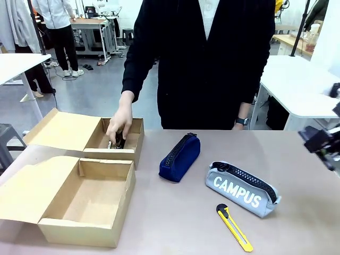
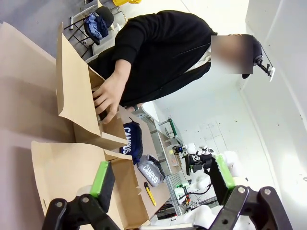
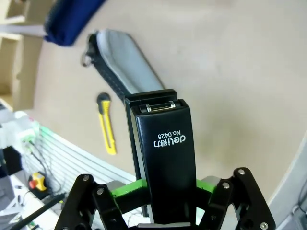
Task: Place items inside the box.
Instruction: Pick up a Pencil pouch or Stapler and place it inside the Mailer Box closest to the robot.
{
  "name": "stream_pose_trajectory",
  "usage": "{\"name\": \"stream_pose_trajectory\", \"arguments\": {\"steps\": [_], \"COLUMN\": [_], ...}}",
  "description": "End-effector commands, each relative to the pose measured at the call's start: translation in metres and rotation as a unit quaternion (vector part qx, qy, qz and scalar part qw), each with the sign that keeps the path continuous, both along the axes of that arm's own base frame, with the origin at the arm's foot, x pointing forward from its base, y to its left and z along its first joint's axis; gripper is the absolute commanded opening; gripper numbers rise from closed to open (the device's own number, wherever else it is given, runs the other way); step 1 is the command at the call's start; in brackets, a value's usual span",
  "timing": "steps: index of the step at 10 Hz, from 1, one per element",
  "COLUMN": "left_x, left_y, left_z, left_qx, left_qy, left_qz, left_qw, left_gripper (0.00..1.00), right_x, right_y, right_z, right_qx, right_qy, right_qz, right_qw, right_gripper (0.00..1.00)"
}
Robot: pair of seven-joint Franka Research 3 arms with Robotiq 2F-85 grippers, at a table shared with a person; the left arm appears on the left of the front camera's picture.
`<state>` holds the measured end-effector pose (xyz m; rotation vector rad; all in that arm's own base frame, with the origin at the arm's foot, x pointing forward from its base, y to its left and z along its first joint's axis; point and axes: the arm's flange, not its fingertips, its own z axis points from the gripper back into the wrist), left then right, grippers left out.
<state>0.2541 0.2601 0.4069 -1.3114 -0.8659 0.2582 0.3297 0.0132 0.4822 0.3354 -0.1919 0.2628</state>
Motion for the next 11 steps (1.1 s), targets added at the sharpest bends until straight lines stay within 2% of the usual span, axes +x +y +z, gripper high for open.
{"name": "stream_pose_trajectory", "arguments": {"steps": [1, 3, 4, 5, 6, 7, 8, 9, 11], "left_x": [0.001, 0.001, 0.001, 0.001, 0.001, 0.001, 0.001, 0.001, 0.001], "left_y": [-0.002, -0.002, -0.002, -0.002, -0.002, -0.002, -0.002, -0.002, -0.002], "left_z": [0.001, 0.001, 0.001, 0.001, 0.001, 0.001, 0.001, 0.001, 0.001], "left_qx": [-0.002, -0.002, -0.002, -0.002, -0.002, -0.002, -0.002, -0.002, -0.002], "left_qy": [-0.016, -0.016, -0.016, -0.016, -0.016, -0.016, -0.016, -0.016, -0.016], "left_qz": [0.003, 0.003, 0.003, 0.003, 0.003, 0.003, 0.003, 0.003, 0.003], "left_qw": [1.000, 1.000, 1.000, 1.000, 1.000, 1.000, 1.000, 1.000, 1.000], "left_gripper": [1.00, 1.00, 1.00, 1.00, 1.00, 1.00, 1.00, 1.00, 1.00], "right_x": [0.024, 0.040, 0.046, 0.042, 0.027, 0.012, 0.014, 0.008, 0.008], "right_y": [0.057, 0.164, 0.213, 0.253, 0.287, 0.290, 0.258, 0.305, 0.305], "right_z": [0.016, 0.017, 0.010, 0.004, -0.008, -0.020, -0.017, -0.022, -0.022], "right_qx": [0.023, 0.000, -0.008, 0.014, 0.005, -0.034, -0.055, -0.010, -0.010], "right_qy": [-0.018, 0.006, 0.022, 0.022, 0.034, 0.066, 0.068, 0.052, 0.052], "right_qz": [0.009, 0.087, 0.100, 0.143, 0.218, 0.304, 0.333, 0.231, 0.231], "right_qw": [1.000, 0.996, 0.995, 0.989, 0.975, 0.950, 0.939, 0.972, 0.972], "right_gripper": [0.00, 0.00, 0.00, 0.00, 0.00, 0.00, 0.00, 0.00, 0.00]}}
